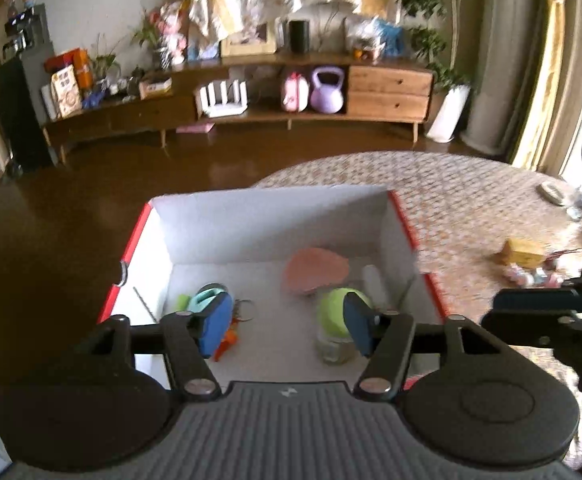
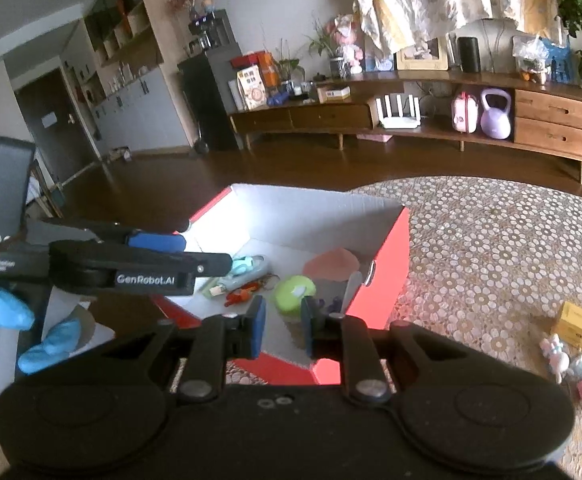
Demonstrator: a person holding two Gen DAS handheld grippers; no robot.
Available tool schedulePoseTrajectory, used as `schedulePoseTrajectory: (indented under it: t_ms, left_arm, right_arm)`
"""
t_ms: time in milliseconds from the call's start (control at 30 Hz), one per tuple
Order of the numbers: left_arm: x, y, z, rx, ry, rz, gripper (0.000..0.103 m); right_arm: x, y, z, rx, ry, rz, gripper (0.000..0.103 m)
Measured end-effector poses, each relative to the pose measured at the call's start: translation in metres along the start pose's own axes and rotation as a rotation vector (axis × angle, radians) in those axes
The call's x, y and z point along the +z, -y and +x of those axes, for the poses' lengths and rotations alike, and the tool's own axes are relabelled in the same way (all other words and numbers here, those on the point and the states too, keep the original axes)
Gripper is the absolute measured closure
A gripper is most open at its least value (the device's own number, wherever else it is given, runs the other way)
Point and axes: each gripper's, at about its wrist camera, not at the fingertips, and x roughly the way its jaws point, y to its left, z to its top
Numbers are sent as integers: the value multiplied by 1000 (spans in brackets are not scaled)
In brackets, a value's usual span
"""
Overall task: Organize rigid objects
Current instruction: 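Move both grippers back toward the yellow box and figurines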
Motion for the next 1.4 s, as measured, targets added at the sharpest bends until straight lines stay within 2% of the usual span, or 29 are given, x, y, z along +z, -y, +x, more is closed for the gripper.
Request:
schedulePoseTrajectory:
  t_ms: [133,167,233,267,300,400,567,667,800,867,967,1000,1100,1200,1333,1400]
  left_arm:
    - [-7,22,-16,-15,34,10,39]
    - [-8,28,-18,-25,40,16,38]
    - [-10,36,-23,-39,47,22,38]
    - [-11,42,-25,-49,48,28,37]
    - [-13,46,-28,-57,54,24,34]
    - [-14,58,-34,-98,57,15,34]
    - [-23,87,-42,-148,88,44,25]
    - [-27,106,-44,-190,98,57,24]
    - [-31,127,-40,-248,101,39,19]
    - [-31,136,-38,-272,105,28,18]
    - [-32,149,-33,-296,121,22,2]
    - [-32,155,-32,-302,129,17,1]
    - [-29,168,-23,-313,152,8,1]
    - [-27,178,-11,-309,151,5,0]
    - [-22,192,13,-307,109,25,0]
    - [-20,200,26,-308,85,32,1]
  right_arm:
    - [-8,3,-20,-6,30,19,78]
    - [-11,4,-26,-10,40,21,70]
    - [-16,5,-38,-13,58,22,41]
    - [-19,6,-44,-56,69,27,15]
    - [-21,7,-49,-81,82,20,5]
    - [-29,21,-66,-69,106,57,3]
    - [-49,39,-98,-117,162,71,1]
    - [-61,50,-116,-132,195,71,0]
    - [-76,60,-141,-161,288,23,0]
    - [-80,64,-148,-205,295,7,0]
    - [-83,72,-153,-272,302,5,0]
    - [-83,77,-153,-281,294,8,0]
    - [-84,96,-154,-285,282,48,0]
    - [-87,108,-155,-327,278,30,0]
    - [-93,118,-155,-392,273,-21,0]
    - [-93,125,-151,-455,265,-21,0]
